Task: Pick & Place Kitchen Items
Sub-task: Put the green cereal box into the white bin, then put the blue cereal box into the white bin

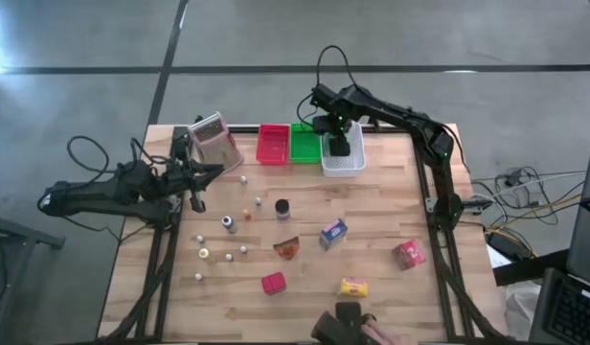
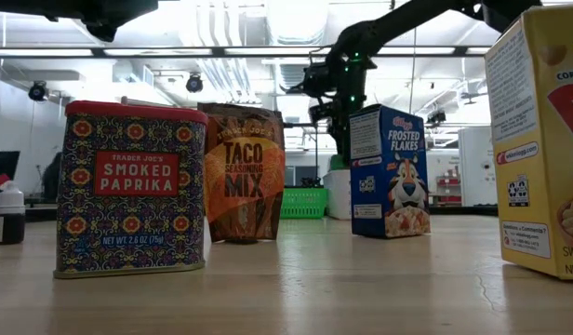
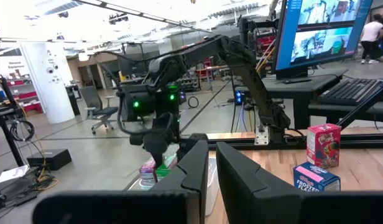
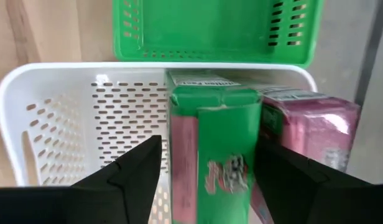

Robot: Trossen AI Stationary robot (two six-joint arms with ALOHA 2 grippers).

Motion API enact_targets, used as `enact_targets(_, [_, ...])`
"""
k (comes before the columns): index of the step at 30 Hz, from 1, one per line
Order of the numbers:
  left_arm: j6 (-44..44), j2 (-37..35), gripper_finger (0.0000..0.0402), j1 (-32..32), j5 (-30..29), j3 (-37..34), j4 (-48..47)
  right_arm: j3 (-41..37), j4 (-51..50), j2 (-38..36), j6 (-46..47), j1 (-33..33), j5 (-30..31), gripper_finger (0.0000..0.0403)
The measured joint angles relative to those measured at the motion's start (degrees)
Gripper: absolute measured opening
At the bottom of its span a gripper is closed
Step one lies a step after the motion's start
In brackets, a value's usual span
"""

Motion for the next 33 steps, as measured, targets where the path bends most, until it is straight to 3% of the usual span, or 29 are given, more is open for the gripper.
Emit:
enact_targets(10, [0.01,0.0,0.0039,0.01,0.0,0.0,-0.01,0.0,0.22,-7.3,0.66,0.7,0.15,0.0207])
enact_targets(15, [0.0,0.01,0.0039,0.0,0.01,0.0,0.0,0.0,0.35,-12.1,2.58,1.61,5.01,0.0203])
enact_targets(33, [-0.01,0.01,0.0039,0.0,0.0,0.0,0.0,0.0,1.64,-26.45,6.36,9.33,5.73,0.0226])
